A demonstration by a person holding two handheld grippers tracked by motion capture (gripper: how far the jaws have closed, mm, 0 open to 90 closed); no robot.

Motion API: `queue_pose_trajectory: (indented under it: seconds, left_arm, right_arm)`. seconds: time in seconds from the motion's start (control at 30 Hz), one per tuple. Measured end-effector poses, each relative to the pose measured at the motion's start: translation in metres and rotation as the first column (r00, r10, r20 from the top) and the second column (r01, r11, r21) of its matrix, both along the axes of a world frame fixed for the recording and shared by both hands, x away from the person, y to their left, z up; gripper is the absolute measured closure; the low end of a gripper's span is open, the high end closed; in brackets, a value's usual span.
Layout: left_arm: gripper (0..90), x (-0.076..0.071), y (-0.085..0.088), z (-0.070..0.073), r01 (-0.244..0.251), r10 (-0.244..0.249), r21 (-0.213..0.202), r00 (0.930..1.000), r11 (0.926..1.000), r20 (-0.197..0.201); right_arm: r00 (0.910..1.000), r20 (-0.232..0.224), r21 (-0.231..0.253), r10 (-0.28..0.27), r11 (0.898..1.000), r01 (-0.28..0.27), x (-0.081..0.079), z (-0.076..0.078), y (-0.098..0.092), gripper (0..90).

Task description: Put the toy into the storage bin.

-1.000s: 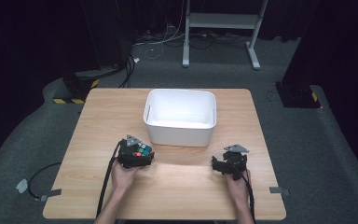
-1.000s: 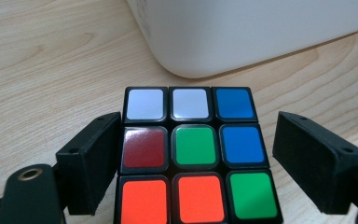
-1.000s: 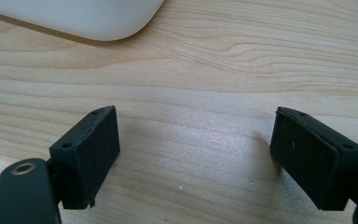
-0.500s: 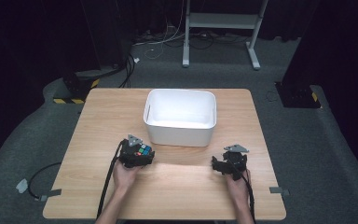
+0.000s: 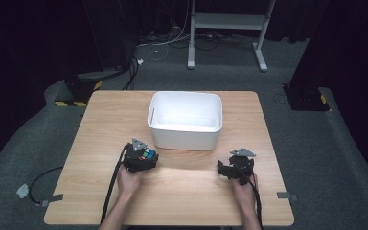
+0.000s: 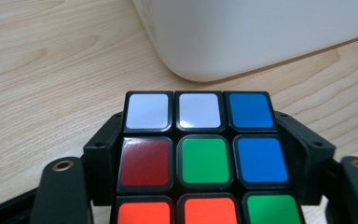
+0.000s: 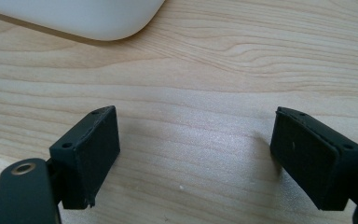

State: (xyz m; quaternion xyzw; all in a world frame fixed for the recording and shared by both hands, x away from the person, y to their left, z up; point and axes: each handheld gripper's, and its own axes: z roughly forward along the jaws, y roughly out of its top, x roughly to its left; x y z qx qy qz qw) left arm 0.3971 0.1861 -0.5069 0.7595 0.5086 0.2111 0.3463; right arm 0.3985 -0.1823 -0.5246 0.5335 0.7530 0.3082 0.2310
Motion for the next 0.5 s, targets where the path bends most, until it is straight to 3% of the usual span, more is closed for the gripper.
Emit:
queue_pose_trajectory:
  seconds: [0.27, 0.5]
  left_arm:
    - [33.5, -0.0028, 0.0013, -0.0016, 0.011, -0.011, 0.007, 0.9996, 0.9999, 0.025]
    - [33.6, -0.0069, 0.002, 0.004, 0.038, -0.038, 0.001, 0.9992, 0.9993, 0.014]
  right_arm:
    - [1.0, 0.0, 0.0, 0.0, 1.0, 0.0, -0.0001, 0.0, 0.0, 15.5]
    - [1.0, 0.0, 0.0, 0.0, 1.0, 0.0, 0.0, 0.0, 0.0, 15.5]
